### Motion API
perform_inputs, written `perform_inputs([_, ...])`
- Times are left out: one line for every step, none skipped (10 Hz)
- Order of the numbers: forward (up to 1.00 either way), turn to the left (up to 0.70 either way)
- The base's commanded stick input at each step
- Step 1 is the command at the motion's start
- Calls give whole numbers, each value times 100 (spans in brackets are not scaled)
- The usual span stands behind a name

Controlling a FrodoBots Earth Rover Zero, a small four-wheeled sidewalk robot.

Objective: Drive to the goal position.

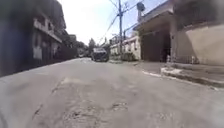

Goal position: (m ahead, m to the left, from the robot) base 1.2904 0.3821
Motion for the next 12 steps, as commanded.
perform_inputs([82, -33])
perform_inputs([82, -33])
perform_inputs([82, -33])
perform_inputs([81, -32])
perform_inputs([82, -30])
perform_inputs([84, -25])
perform_inputs([84, -18])
perform_inputs([85, -12])
perform_inputs([85, -6])
perform_inputs([85, 0])
perform_inputs([85, 0])
perform_inputs([85, 0])
